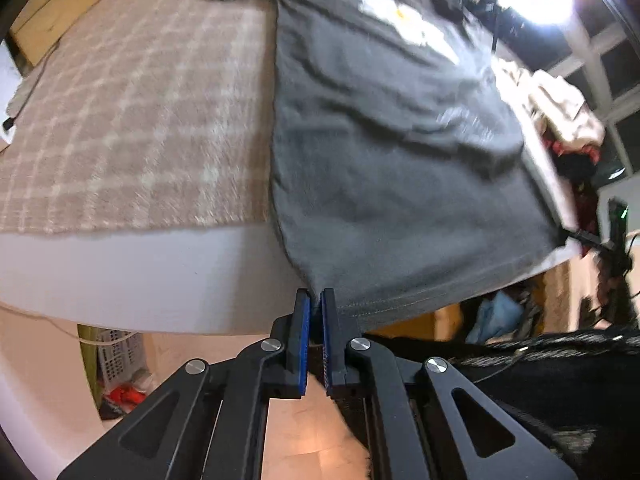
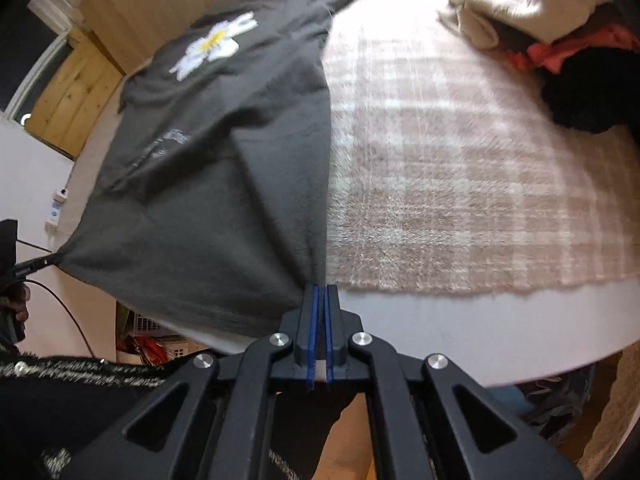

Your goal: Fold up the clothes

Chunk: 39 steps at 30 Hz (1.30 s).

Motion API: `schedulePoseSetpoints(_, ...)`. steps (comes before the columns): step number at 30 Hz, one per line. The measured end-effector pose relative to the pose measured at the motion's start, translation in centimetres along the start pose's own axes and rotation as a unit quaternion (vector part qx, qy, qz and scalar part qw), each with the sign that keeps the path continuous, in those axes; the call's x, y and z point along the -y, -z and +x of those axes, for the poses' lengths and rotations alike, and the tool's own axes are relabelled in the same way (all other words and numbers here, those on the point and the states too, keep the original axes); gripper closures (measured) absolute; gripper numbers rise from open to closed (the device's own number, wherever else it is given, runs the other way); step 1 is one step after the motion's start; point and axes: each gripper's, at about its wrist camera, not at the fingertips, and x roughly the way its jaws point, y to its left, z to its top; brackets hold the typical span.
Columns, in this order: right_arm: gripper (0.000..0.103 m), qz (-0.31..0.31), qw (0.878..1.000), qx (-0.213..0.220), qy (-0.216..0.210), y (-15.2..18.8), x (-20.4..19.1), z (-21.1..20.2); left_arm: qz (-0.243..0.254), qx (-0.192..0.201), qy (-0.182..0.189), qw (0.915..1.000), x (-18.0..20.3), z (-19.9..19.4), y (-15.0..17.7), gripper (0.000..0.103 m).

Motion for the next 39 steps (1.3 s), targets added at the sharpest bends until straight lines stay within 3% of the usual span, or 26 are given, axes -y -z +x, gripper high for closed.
schedulePoseSetpoints(6,0.100,0.003,1.000,0.013,-0.004,0.2,-0.8,-2.7,0.010,0.002,-0.002,0.9999,-0.1,-2.6,-0.2,0.099)
schedulePoseSetpoints(11,0.101,0.023,0.999,-0.031,0.019,1.5,0.4,-0.4,-0.007,-0.023,-0.002,0.9997,-1.7,-0.2,0.5,0.099)
schedulePoseSetpoints(14,0.101,0.022,0.999,-0.017,0.019,0.7,0.2,-2.1,-0.011,-0.041,0.004,0.9991,-1.6,1.3,0.8,0.099)
schedulePoseSetpoints(17,0.101,0.019,1.000,0.004,0.022,0.8,0.0,-4.4,0.011,-0.011,-0.004,0.9999,-0.2,-1.3,0.2,0.099)
schedulePoseSetpoints(19,0.101,0.022,0.999,-0.018,0.028,1.3,-0.1,-2.8,0.025,0.002,-0.007,0.9997,0.1,-2.5,0.3,0.099)
schedulePoseSetpoints(22,0.101,0.010,0.996,-0.077,0.053,2.2,-0.7,1.6,0.009,-0.040,-0.013,0.9991,-1.4,0.2,1.6,0.099)
schedulePoseSetpoints(26,0.098,-0.005,0.992,-0.105,0.077,1.3,-0.4,2.3,0.004,-0.074,-0.017,0.9971,-2.4,3.0,2.4,0.098)
schedulePoseSetpoints(27,0.091,-0.010,0.990,-0.109,0.089,0.9,-0.4,2.1,0.007,-0.079,-0.019,0.9967,-2.4,3.2,2.3,0.098)
schedulePoseSetpoints(32,0.084,0.003,0.997,-0.025,0.073,-4.7,1.0,-1.7,0.017,-0.105,-0.037,0.9936,-3.2,1.5,2.2,0.086)
schedulePoseSetpoints(33,0.076,0.007,0.998,-0.006,0.069,-5.9,1.3,-2.5,0.017,-0.099,-0.046,0.9939,-3.6,0.6,1.7,0.086)
schedulePoseSetpoints(34,0.061,0.010,0.998,0.013,0.064,-7.1,1.6,-3.3,0.016,-0.085,-0.057,0.9946,-4.0,-0.1,0.8,0.086)
schedulePoseSetpoints(36,0.048,0.010,0.996,0.062,0.056,-10.9,2.5,-3.1,0.011,-0.038,-0.064,0.9972,-4.2,-1.1,-2.9,0.086)
schedulePoseSetpoints(39,0.048,0.009,0.991,0.109,0.072,-17.7,3.8,0.1,0.037,0.033,-0.060,0.9970,-3.6,-0.4,-10.0,0.082)
